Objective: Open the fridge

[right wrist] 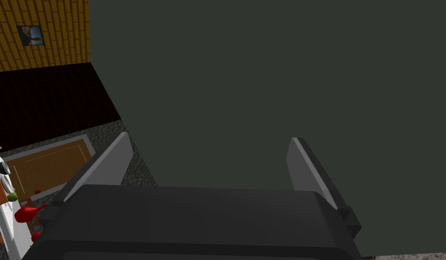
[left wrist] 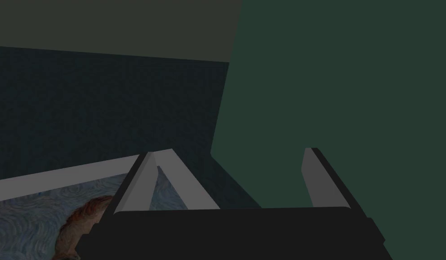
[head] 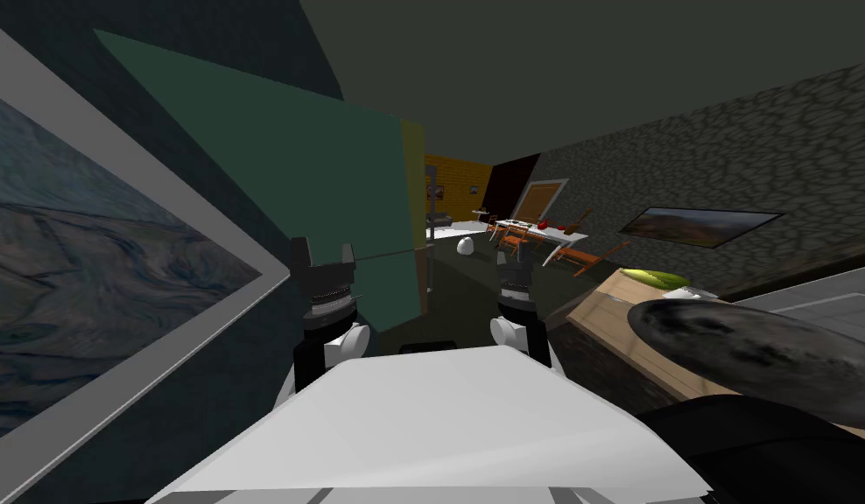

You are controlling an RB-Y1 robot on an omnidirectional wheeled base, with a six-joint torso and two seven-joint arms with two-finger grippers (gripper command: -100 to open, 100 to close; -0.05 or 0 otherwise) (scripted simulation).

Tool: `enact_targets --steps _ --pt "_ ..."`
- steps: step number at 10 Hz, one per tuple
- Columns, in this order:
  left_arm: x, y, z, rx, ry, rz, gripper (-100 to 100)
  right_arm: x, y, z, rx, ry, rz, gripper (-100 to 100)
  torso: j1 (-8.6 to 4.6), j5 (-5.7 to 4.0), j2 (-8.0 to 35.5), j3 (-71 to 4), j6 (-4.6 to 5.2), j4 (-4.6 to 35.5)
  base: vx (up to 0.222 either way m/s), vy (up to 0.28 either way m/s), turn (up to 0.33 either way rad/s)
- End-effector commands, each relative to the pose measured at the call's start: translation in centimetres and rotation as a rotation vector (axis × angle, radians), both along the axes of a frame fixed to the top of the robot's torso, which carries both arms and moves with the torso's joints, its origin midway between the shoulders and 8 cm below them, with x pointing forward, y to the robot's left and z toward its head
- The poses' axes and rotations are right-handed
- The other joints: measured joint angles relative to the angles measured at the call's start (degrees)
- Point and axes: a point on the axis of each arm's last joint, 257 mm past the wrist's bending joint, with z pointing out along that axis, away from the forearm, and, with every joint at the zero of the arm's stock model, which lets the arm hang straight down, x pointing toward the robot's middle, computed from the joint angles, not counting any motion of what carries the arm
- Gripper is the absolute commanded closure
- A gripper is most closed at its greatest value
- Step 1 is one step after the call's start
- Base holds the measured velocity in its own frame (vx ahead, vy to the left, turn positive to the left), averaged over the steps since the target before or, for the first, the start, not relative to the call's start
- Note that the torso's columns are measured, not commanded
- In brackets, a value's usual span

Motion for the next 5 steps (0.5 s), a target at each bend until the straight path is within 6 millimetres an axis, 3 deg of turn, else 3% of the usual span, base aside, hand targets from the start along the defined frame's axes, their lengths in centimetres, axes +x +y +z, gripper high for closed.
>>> enact_targets --steps 1,5 --pt "0.00 0.00 0.00 0.000 0.000 0.000 0 0.00 0.00 0.00 0.000 0.000 0.000 0 0.00 0.00 2.3 -4.7 0.00 2.3 0.000 0.000 0.000" --pt "-0.01 0.00 0.01 0.000 0.000 0.000 0 -0.01 0.00 0.01 0.000 0.000 0.000 0 0.00 0.00 18.5 -36.9 0.00 18.5 0.000 0.000 0.000"
